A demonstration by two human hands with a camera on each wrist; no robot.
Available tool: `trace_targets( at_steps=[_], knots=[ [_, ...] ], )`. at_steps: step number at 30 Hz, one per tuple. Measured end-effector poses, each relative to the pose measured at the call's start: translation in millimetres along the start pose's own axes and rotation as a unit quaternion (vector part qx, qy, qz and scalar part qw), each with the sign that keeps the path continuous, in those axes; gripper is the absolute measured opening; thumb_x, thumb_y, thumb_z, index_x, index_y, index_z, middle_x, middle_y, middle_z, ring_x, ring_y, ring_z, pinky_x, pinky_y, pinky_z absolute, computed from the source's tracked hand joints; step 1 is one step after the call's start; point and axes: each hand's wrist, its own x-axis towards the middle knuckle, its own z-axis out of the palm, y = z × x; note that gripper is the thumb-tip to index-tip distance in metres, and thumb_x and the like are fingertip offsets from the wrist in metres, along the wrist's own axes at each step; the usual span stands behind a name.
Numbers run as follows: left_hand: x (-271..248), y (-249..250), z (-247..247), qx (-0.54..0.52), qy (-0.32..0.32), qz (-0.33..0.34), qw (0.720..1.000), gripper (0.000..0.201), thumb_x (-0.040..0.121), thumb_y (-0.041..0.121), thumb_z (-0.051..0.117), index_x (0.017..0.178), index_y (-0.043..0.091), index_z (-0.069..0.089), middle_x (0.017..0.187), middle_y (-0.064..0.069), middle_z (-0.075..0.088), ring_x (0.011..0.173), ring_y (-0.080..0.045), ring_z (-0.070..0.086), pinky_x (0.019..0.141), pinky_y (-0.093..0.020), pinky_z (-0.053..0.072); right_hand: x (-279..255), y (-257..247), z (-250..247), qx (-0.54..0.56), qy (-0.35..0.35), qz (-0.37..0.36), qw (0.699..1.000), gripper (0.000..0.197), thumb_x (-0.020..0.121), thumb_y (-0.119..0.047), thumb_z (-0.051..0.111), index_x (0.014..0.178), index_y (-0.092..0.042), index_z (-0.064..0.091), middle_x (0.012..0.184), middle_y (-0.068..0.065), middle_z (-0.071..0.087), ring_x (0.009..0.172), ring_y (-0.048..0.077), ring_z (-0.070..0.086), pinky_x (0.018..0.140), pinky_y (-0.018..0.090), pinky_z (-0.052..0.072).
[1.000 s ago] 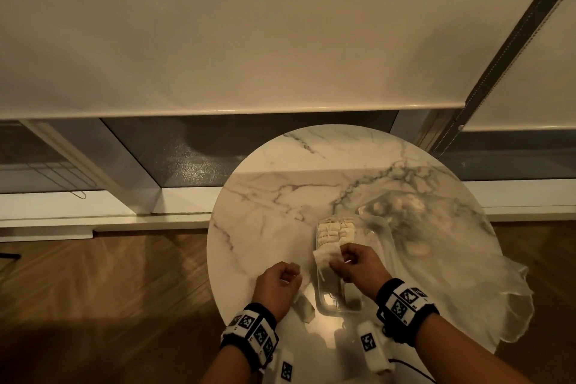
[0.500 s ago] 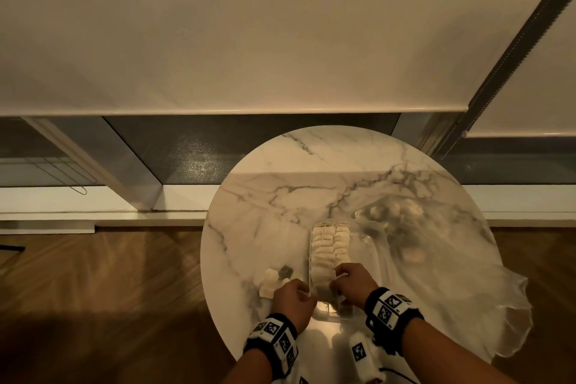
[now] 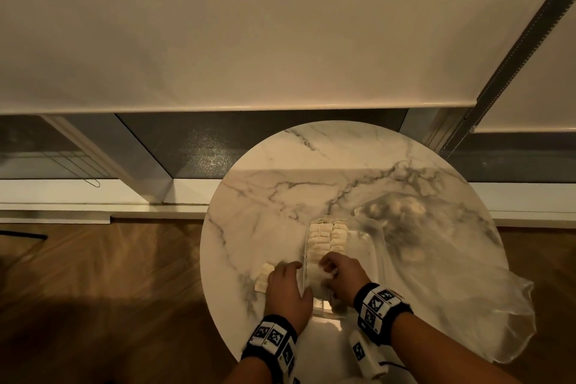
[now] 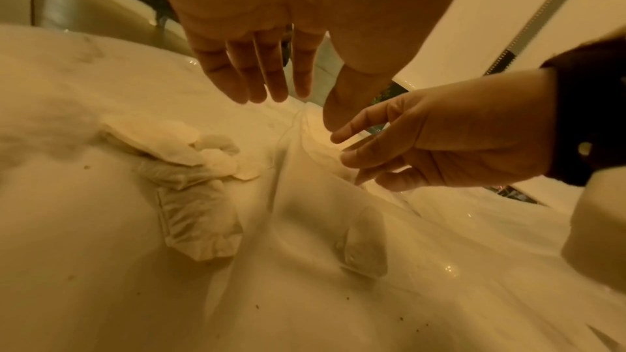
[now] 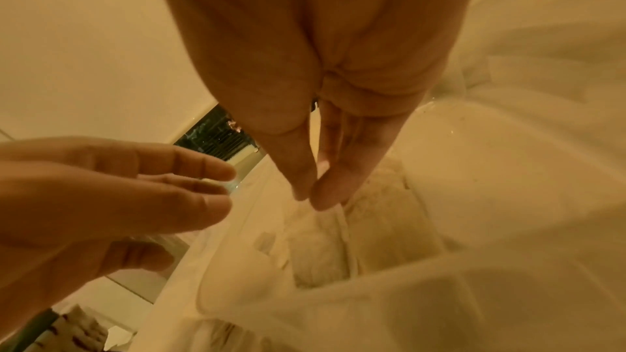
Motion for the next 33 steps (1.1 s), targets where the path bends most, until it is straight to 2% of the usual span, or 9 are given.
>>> trace_targets(
  at_steps=[5,8,11,14,16,18,21,27,33],
  knots=[
    [-5.5,12.2,2.0,0.108,0.024,0.134,0.985,0.032,0.072,0.023,0.067,0.105,0.026,0.067,0.109,0.004,0.061,0.103,-0.018,0.058,0.089,-0.035,0.050,-2.0,12.5,-20.7,0.088,0.071,-0.006,0.994,0.033,0.078,0.007,0.062,0.095,-0.022,0.066,0.096,0.002,0.062,0.076,0.020,0.065,0.059,0.032,0.059],
    [-3.6,20.5,4.1,0.160,0.023,0.180,0.970,0.036,0.057,0.020,0.076,0.091,0.029,0.069,0.096,0.007,0.065,0.089,-0.016,0.064,0.079,-0.034,0.054,-3.4,23.5,-31.2,0.109,0.092,0.008,0.990,0.035,0.075,0.005,0.064,0.092,-0.026,0.064,0.093,0.004,0.063,0.078,0.021,0.066,0.071,0.043,0.061],
    [6.3,33.4,1.4,0.235,-0.012,0.140,0.962,0.041,0.062,0.025,0.071,0.103,0.031,0.067,0.118,0.001,0.061,0.110,-0.023,0.057,0.089,-0.043,0.048,-7.3,31.6,-35.7,0.092,0.072,0.039,0.992,0.033,0.073,-0.007,0.073,0.099,-0.024,0.061,0.090,0.000,0.063,0.081,0.018,0.063,0.077,0.035,0.057],
    [20.3,45.1,1.0,0.321,-0.071,0.111,0.938,0.035,0.085,0.027,0.055,0.119,0.031,0.059,0.155,-0.008,0.026,0.143,-0.034,0.018,0.108,-0.055,0.020,-12.1,38.2,-31.9,0.049,0.028,0.061,0.997,0.046,0.073,-0.016,0.078,0.114,-0.021,0.057,0.091,-0.004,0.061,0.088,0.015,0.061,0.074,0.023,0.047],
    [27.6,50.2,-0.4,0.348,-0.097,0.115,0.926,0.027,0.094,0.030,0.049,0.118,0.031,0.060,0.161,-0.008,0.010,0.147,-0.035,0.001,0.112,-0.059,0.007,-13.3,41.5,-26.0,0.033,0.001,0.078,0.996,0.055,0.071,-0.018,0.080,0.119,-0.021,0.053,0.090,-0.004,0.063,0.084,0.013,0.062,0.069,0.020,0.047],
    [33.5,53.6,-0.4,0.374,-0.111,0.120,0.913,0.025,0.096,0.032,0.046,0.114,0.028,0.064,0.161,-0.007,0.009,0.148,-0.035,-0.002,0.112,-0.061,0.005,-14.5,42.9,-21.5,0.017,-0.016,0.091,0.996,0.064,0.067,-0.024,0.083,0.120,-0.025,0.049,0.096,-0.001,0.065,0.086,0.013,0.064,0.068,0.021,0.050],
    [38.8,56.5,-1.0,0.403,-0.109,0.130,0.899,0.025,0.096,0.028,0.047,0.112,0.023,0.066,0.158,-0.009,0.017,0.147,-0.036,0.002,0.112,-0.061,0.007,-13.4,41.4,-17.8,-0.011,-0.021,0.094,0.995,0.071,0.063,-0.028,0.085,0.122,-0.026,0.045,0.106,0.002,0.064,0.094,0.018,0.064,0.076,0.026,0.053],
    [38.9,67.0,0.1,0.453,-0.120,0.119,0.875,0.031,0.094,0.023,0.050,0.123,0.019,0.062,0.151,-0.011,0.029,0.144,-0.035,0.012,0.112,-0.059,0.008,-9.9,40.9,-15.4,-0.020,-0.014,0.092,0.995,0.058,0.073,-0.023,0.081,0.120,-0.018,0.046,0.116,0.006,0.061,0.103,0.022,0.062,0.082,0.026,0.051],
    [20.0,67.7,0.9,0.408,-0.092,0.117,0.901,0.035,0.088,0.015,0.047,0.123,0.016,0.052,0.131,-0.009,0.048,0.123,-0.030,0.041,0.103,-0.045,0.030,-10.1,40.0,-12.3,-0.018,0.000,0.085,0.996,0.050,0.077,-0.021,0.077,0.117,-0.017,0.047,0.117,0.008,0.061,0.105,0.025,0.062,0.090,0.032,0.053]
  ],
)
